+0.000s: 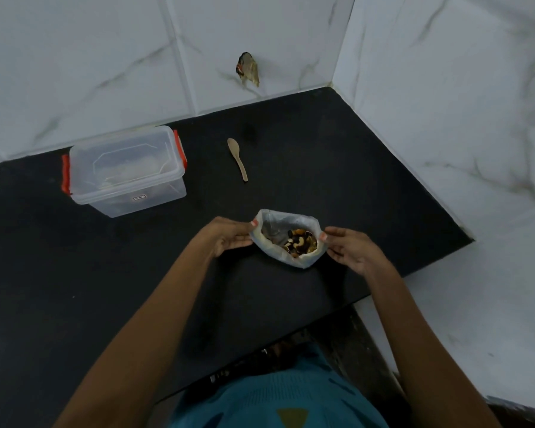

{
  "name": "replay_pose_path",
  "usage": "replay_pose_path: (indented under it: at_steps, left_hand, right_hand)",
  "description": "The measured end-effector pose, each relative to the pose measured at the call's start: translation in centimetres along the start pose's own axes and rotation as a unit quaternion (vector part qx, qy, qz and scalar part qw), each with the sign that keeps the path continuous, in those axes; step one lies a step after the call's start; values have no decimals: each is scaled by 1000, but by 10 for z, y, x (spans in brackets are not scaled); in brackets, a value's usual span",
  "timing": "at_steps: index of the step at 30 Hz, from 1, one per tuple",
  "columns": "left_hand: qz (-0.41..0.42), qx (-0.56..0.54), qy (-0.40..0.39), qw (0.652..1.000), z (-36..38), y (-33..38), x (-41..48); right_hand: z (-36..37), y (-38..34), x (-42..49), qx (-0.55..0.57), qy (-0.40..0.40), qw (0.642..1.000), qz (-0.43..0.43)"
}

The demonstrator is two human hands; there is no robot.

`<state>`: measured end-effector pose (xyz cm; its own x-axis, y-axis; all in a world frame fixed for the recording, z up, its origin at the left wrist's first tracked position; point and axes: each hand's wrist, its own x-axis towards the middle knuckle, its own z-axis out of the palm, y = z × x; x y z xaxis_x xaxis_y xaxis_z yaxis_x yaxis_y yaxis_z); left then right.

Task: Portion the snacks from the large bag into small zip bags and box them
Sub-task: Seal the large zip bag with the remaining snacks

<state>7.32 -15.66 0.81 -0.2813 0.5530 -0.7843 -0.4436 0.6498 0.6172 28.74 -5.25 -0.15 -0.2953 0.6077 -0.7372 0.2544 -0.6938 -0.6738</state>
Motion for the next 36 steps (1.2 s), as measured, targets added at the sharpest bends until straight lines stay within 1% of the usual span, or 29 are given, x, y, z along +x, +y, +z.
replay_pose_path:
  at_steps: [3,5,7,10,12,15,16,17,18,19,20,21,23,25,27,28,29,32,33,34,36]
  left_hand:
    - [2,70,-7,998,2,-2,-5]
    - [26,116,-6,993,2,-4,-7]
    - [69,119,13,990,1,-7,-6]
    - [137,105,57,983,1,-11,-4]
    - [192,151,108,964,1,-15,0]
    - [271,281,192,900,4,-17,0]
    - [288,312,203,882,6,-18,0]
    - [297,332,203,872,8,-19,0]
    - [295,345,194,870,11,-19,0]
    - [281,348,181,876,12,-19,-1]
    - [258,337,166,890,13,-17,-1]
    - [230,315,150,908,13,-14,-2]
    - [173,256,108,945,11,-6,-6]
    - [143,202,67,967,11,0,-11]
    - [143,194,55,969,10,4,-14]
    - [147,205,59,966,10,5,-14]
    - [152,225,66,960,9,6,-14]
    - [159,273,82,945,6,7,-12]
    - [154,281,83,944,6,8,-12]
    - [144,273,75,948,5,9,-12]
    - [104,192,36,975,5,14,-15]
  right_hand:
    - [3,-5,-1,-55,19,998,-16]
    - [3,-9,-6,-101,33,994,-30]
    - [2,-11,-6,-139,57,987,-52]
    - [3,-10,-6,-149,86,980,-100]
    - [5,-6,-4,-165,96,972,-139]
    - [6,-4,-3,-201,147,951,-185]
    - [6,-3,-3,-220,173,938,-204]
    - [7,-4,-3,-238,193,924,-228]
    - [7,-4,-5,-254,205,912,-250]
    - [6,-5,-7,-271,212,902,-259]
    - [4,-7,-9,-290,214,897,-255]
    - [1,-9,-10,-307,206,899,-235]
    - [-4,-13,-12,-308,162,921,-175]
    - [-4,-18,-16,-262,117,948,-138]
    - [-1,-22,-18,-212,75,967,-121]
    - [0,-24,-19,-207,63,969,-116]
    - [0,-24,-19,-213,65,968,-116]
    - [-2,-26,-17,-255,115,952,-127]
    - [-2,-27,-18,-245,110,955,-124]
    - [-2,-29,-20,-218,90,965,-115]
    - [-3,-32,-23,-127,40,988,-78]
